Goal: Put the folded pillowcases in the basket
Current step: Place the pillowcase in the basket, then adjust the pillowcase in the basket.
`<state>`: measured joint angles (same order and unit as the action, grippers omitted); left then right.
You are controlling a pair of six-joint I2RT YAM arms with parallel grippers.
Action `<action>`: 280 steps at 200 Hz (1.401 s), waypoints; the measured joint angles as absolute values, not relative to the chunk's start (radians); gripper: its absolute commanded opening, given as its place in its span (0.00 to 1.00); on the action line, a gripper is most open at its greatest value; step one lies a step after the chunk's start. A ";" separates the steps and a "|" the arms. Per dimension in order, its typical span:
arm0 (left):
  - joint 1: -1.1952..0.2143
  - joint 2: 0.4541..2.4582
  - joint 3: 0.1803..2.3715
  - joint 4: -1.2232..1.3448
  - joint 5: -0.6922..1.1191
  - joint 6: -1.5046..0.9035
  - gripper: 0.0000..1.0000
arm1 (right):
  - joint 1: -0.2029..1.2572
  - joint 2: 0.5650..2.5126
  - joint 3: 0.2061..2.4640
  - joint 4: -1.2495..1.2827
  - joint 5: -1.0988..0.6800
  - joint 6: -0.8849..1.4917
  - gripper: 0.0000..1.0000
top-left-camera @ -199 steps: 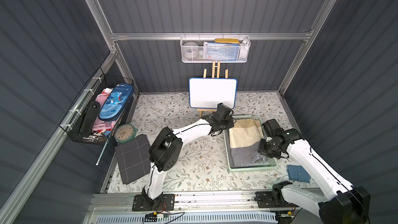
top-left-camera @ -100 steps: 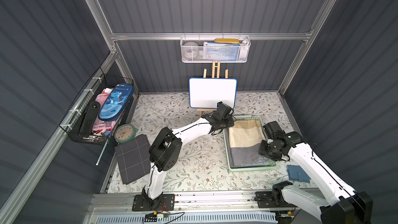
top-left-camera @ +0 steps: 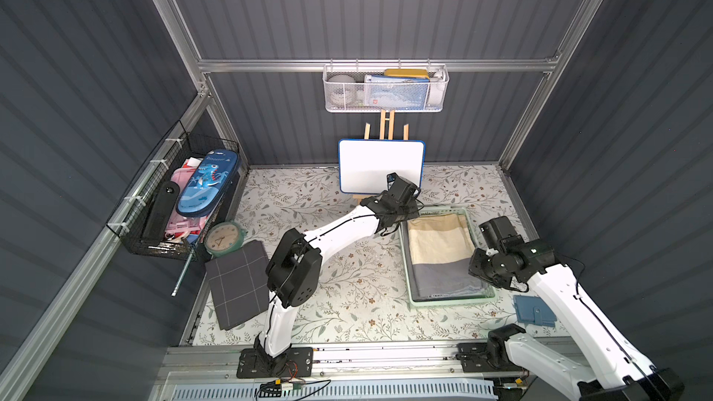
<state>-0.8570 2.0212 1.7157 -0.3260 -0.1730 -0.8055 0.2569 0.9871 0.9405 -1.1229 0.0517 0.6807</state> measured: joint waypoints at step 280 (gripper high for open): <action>-0.887 1.943 1.607 -0.203 -0.192 -0.848 0.47 | 0.207 1.053 0.849 -0.851 -0.040 0.672 0.27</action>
<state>-0.8871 1.9434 1.6073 -0.2031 -0.1925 -0.8482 0.2073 1.0531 0.8494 -0.8509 -0.0402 0.6724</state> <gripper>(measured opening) 0.413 0.248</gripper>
